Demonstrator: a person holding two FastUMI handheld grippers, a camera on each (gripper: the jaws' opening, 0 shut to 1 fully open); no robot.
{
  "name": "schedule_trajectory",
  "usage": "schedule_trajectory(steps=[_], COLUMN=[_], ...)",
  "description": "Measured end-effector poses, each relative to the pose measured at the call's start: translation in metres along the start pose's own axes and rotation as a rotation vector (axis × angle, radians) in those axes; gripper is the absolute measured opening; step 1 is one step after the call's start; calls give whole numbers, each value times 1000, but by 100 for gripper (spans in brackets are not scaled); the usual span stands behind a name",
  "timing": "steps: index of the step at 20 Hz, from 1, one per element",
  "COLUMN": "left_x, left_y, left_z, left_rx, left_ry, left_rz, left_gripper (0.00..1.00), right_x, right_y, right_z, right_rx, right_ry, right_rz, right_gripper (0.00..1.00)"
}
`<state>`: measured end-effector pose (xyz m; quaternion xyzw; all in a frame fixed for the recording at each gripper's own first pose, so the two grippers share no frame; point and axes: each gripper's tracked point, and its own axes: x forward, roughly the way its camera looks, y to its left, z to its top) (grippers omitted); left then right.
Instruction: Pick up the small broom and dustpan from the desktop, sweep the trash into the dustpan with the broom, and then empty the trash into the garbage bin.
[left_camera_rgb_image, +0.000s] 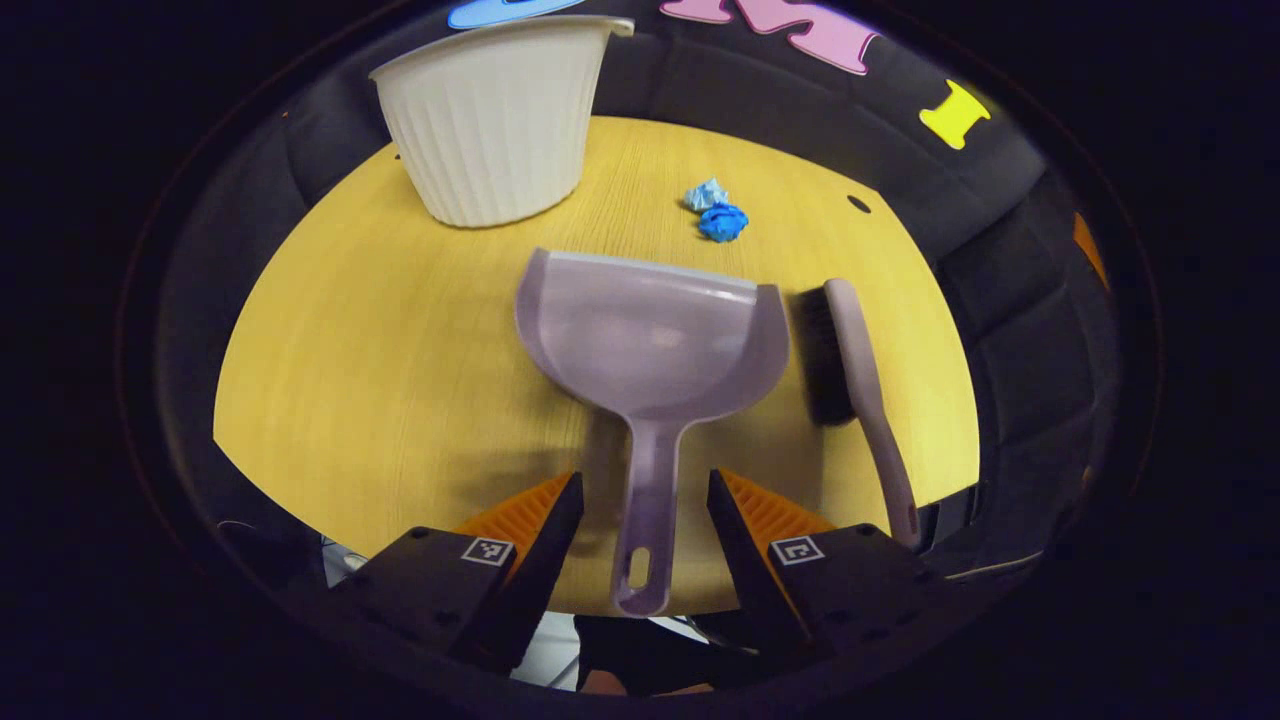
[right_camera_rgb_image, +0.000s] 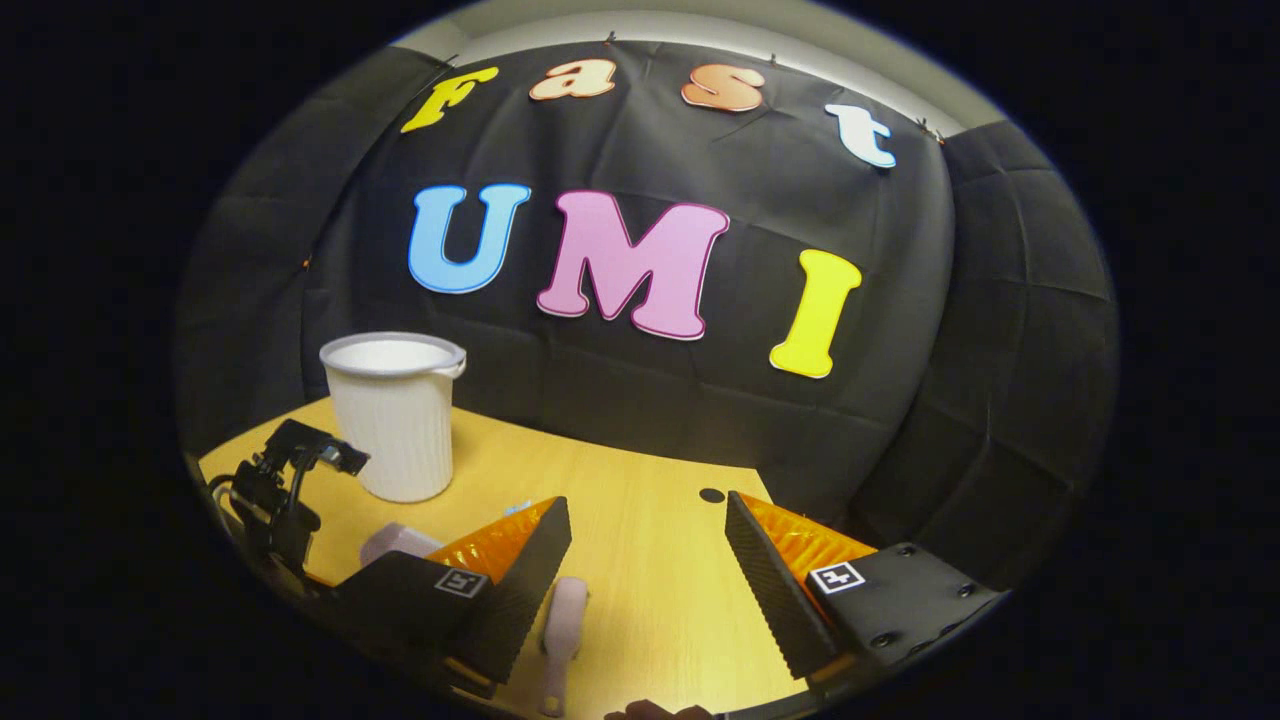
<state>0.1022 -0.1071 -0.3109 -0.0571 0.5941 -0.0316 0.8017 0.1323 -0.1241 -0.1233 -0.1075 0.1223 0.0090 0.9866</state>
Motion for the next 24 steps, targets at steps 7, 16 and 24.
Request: schedule_trajectory(steps=[7, 16, 24], left_x=[29, 42, 42], left_y=[-6, -7, 0], left_z=[13, 28, 33], left_rx=[-37, -14, 63], left_ry=[207, 300, 238], left_rz=[53, 76, -16], left_gripper=[76, 49, 30], right_x=[27, 31, -10], right_y=[-24, -27, 30], right_z=[-44, -92, -174], right_rx=[-98, 5, 261], right_ry=[83, 260, 804], right_rz=[41, 110, 157], right_gripper=[100, 100, 100])
